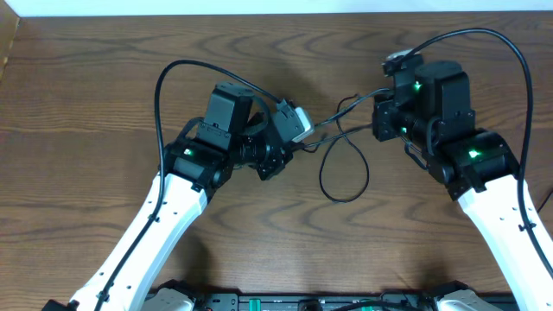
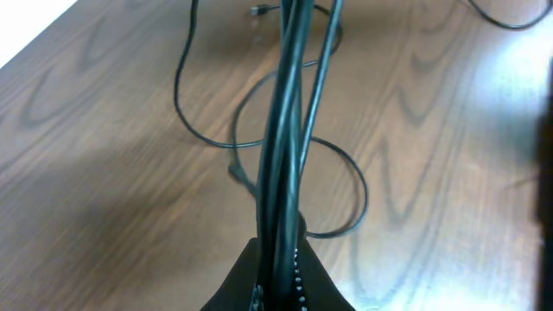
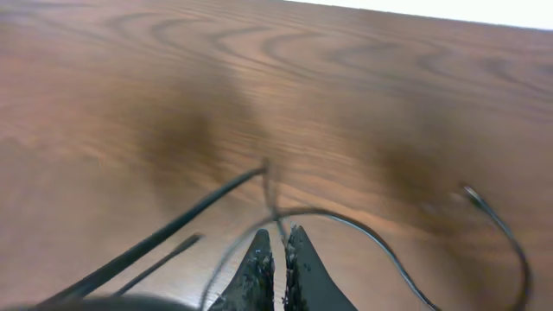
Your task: Untangle cables
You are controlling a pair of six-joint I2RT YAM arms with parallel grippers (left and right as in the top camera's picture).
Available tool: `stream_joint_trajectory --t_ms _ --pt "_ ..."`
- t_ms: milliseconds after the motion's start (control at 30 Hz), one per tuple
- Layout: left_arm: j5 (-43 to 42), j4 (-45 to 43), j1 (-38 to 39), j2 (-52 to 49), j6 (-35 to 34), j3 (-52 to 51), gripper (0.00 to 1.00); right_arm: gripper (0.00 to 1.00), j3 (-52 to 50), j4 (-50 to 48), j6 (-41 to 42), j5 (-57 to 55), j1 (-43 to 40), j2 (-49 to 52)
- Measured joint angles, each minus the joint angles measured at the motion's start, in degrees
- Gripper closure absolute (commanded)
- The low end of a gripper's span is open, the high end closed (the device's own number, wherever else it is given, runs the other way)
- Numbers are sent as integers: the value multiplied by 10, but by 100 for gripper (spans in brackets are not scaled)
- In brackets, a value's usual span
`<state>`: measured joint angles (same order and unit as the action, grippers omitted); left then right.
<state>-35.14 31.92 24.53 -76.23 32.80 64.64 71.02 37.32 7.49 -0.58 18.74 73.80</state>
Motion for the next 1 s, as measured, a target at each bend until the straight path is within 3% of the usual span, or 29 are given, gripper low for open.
stream_joint_trajectory --t_ms 200,467,600,700,867,1000 --pt "-14 31 7 27 0 7 93 99 -1 24 50 -70 5 0" --pt "23 64 12 78 0 10 92 99 -1 48 111 -69 -15 0" --pt "113 122 -10 121 0 -3 92 99 0 45 129 -207 -108 0" --pt "149 122 -12 137 0 -3 92 99 0 48 140 -261 -128 -1" --pt "176 121 -12 150 0 -3 92 99 0 46 148 -262 -127 -1" --pt "182 116 -12 149 0 -3 92 99 0 21 138 -186 -127 -1"
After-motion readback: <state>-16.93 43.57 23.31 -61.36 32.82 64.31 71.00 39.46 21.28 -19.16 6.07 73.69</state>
